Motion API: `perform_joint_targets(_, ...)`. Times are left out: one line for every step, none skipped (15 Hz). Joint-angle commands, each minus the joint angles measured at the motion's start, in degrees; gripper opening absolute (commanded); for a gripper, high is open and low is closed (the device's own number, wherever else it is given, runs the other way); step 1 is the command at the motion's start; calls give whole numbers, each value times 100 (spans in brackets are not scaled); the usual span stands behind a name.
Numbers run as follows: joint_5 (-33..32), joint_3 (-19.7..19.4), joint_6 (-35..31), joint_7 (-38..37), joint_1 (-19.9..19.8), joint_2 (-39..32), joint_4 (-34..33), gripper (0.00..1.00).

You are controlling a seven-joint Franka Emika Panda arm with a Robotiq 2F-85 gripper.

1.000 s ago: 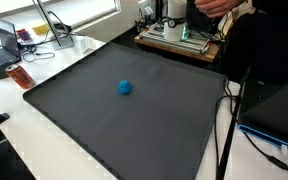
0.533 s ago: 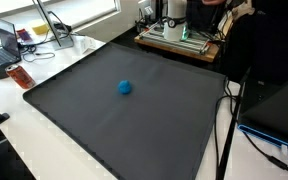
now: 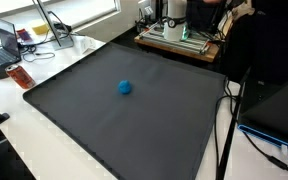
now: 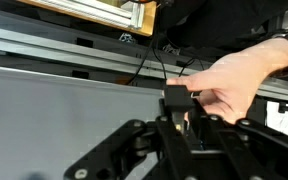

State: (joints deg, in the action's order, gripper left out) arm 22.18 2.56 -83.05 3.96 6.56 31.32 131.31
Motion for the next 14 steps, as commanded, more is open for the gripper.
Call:
perform_joint_targets(132, -22, 208, 96, -10, -147, -178, 0)
perform_joint_targets(129, -20, 218, 95, -11, -168, -188, 0)
perform_joint_targets(127, -22, 229, 100, -13, -181, -195, 3)
perform_joint_targets(127, -28, 240, 109, -15, -194, -202, 3)
perform_joint_targets(126, -33, 254, 117, -17, -211, -212, 3)
perform_joint_targets(102, -34, 245, 123, -27, -227, -224, 3)
perform_joint_targets(90, -41, 235, 139, -35, -242, -239, 3)
perform_joint_targets(28, -19, 147, 112, -64, -243, -254, 3)
perform_joint_targets(-38, 3, 47, 106, -89, -246, -274, 3)
perform_joint_targets(-154, 38, -120, 85, -131, -266, -306, 3)
perform_joint_targets(-244, 48, -267, 104, -153, -309, -349, 3)
perform_joint_targets(-326, 49, -434, 126, -169, -344, -382, 3)
perform_joint_targets(-465, 65, -644, 142, -189, -421, -432, 3)
perform_joint_targets(-574, 63, -837, 152, -198, -489, -470, 3)
